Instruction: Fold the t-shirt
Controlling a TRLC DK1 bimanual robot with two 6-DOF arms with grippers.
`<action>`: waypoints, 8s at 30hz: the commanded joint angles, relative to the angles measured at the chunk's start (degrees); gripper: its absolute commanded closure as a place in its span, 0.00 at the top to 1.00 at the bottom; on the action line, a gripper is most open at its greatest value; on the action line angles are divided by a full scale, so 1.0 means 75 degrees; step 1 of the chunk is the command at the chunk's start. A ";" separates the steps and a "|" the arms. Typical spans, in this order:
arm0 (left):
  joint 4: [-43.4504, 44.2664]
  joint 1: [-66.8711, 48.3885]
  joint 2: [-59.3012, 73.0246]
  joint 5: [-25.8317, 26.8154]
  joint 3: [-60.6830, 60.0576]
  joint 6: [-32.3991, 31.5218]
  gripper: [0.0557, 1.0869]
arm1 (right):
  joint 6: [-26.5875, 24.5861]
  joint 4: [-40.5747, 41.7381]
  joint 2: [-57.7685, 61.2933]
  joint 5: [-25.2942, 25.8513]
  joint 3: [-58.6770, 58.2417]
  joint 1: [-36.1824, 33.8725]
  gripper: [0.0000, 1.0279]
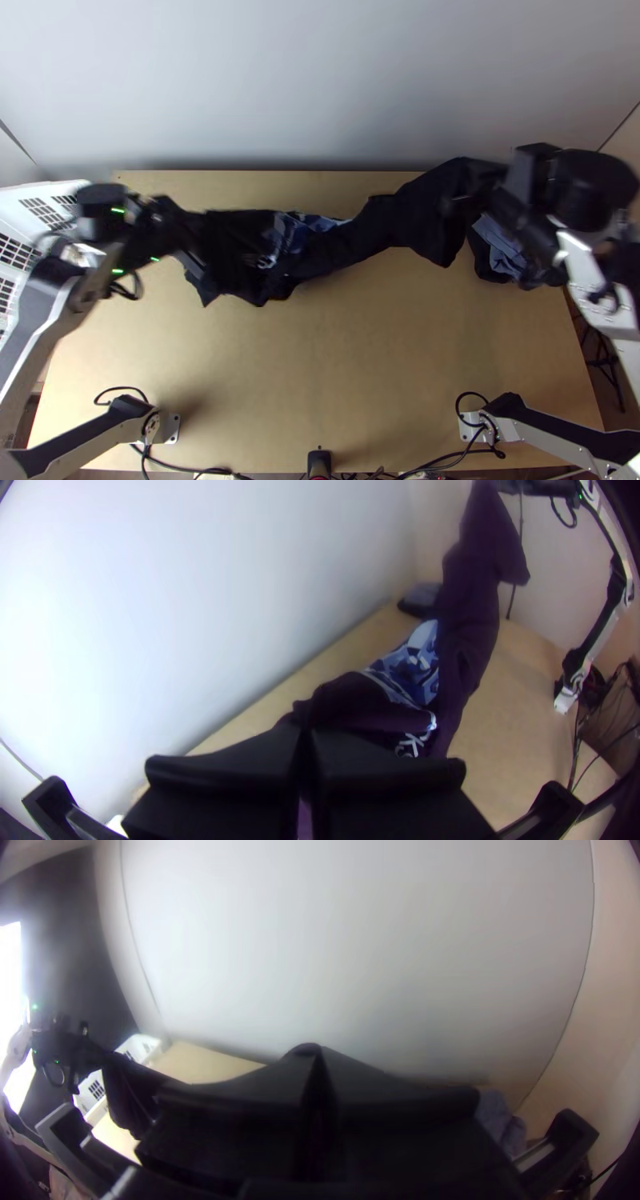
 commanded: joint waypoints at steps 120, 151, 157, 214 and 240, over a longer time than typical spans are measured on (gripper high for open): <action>0.0799 -0.6576 0.4883 -0.1122 0.0188 -0.2722 0.94 | 0.1655 0.3230 0.2531 -0.3857 -0.4103 -0.2741 0.03; 0.2534 -0.5486 0.5598 -0.3372 0.0059 -0.1058 0.04 | 0.1983 0.3336 0.2191 -0.3857 -0.4091 -0.2858 0.03; 0.1585 -0.4971 0.3559 -0.2997 0.0458 -0.1702 0.04 | 0.1983 0.3441 0.2320 -0.3857 -0.4044 -0.2940 0.03; 0.3823 0.1533 -0.3941 -0.1111 0.1114 -0.6167 0.04 | 0.4936 -0.0403 -0.1442 -0.5626 0.5155 -0.3702 0.03; 0.8229 0.1990 -0.2031 -0.0232 -0.4769 -0.4374 0.04 | 0.2932 0.2738 -0.0996 -0.5544 -0.3013 -0.3597 0.03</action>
